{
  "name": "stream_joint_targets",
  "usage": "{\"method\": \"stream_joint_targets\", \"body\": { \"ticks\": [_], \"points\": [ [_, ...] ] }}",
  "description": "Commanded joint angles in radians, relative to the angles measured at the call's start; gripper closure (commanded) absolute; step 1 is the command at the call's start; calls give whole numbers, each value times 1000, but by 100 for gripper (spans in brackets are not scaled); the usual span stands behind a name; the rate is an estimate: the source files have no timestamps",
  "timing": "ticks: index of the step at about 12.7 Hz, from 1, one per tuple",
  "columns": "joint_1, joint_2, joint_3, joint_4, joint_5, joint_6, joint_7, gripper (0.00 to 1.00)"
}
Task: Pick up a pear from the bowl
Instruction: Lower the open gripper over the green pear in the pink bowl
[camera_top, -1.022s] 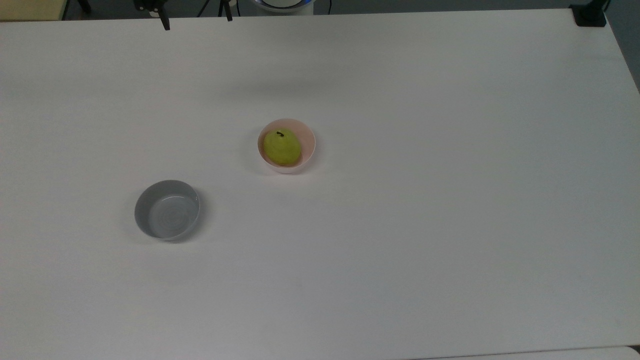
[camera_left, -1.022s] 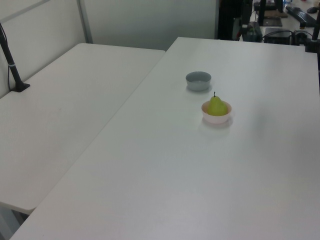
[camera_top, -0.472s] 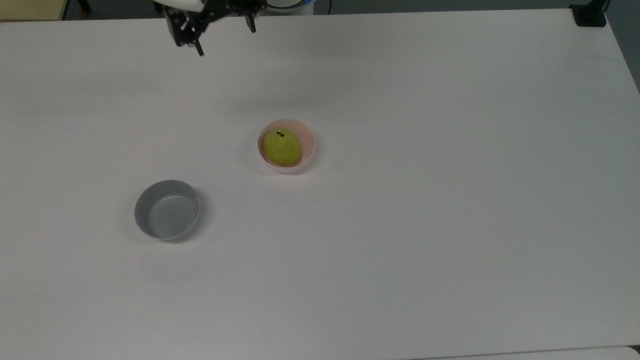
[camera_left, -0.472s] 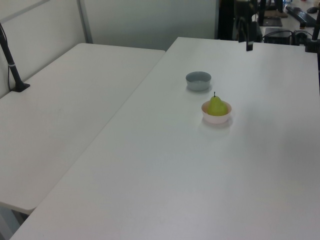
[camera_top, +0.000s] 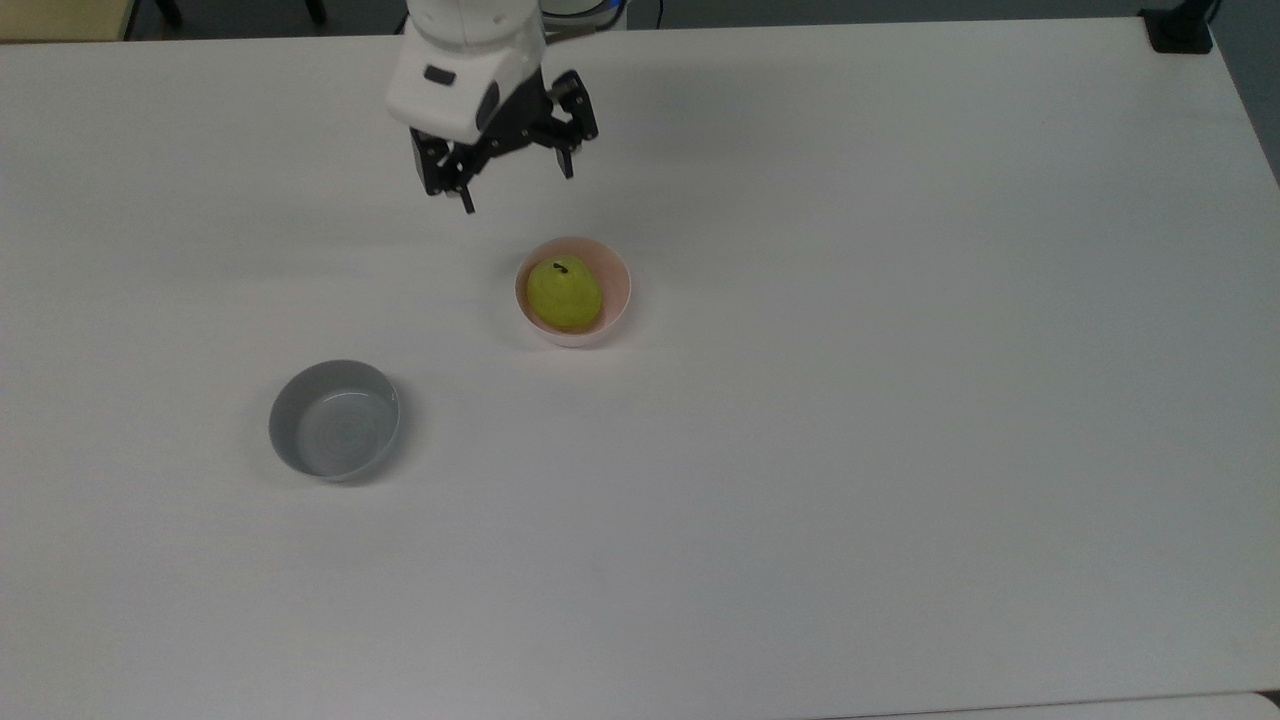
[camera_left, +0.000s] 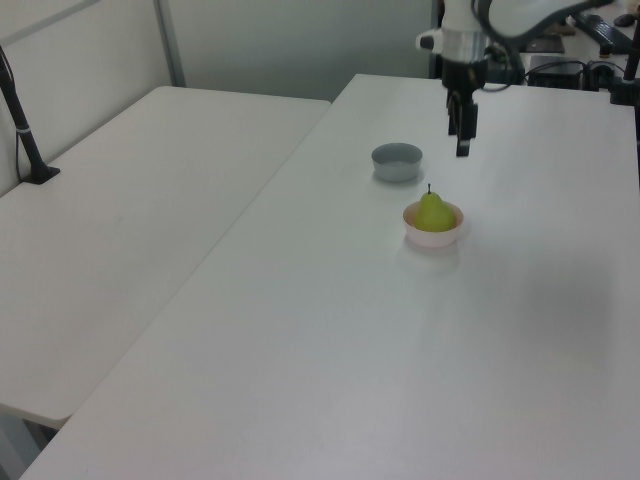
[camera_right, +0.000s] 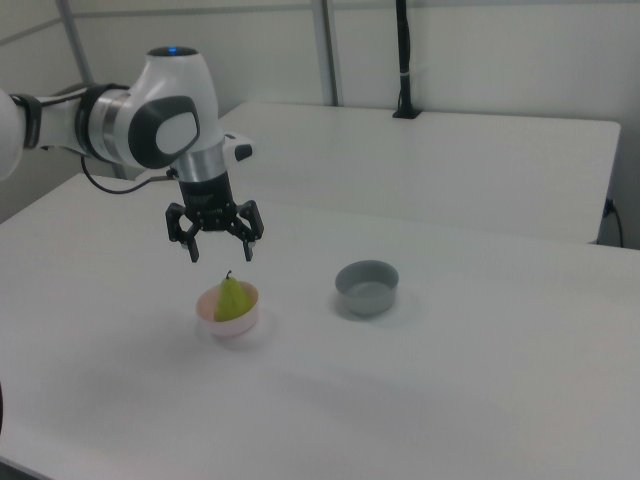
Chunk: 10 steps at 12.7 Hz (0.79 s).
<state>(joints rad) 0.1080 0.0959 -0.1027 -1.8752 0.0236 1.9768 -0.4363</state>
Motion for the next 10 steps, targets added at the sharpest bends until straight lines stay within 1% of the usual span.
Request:
{"method": "stream_joint_targets", "body": {
  "ticks": [1, 3, 6, 7, 8, 9, 10],
  "points": [
    [41, 36, -6, -74, 12, 153, 54, 0],
    [59, 74, -6, -102, 12, 243, 79, 0],
    [73, 117, -6, -101, 10, 267, 91, 1],
    [73, 131, -5, -101, 10, 283, 91, 7],
    [73, 139, -5, -101, 10, 289, 91, 18],
    [74, 146, -5, -101, 10, 300, 91, 45],
    [73, 146, -5, -101, 10, 300, 91, 66]
  ]
}}
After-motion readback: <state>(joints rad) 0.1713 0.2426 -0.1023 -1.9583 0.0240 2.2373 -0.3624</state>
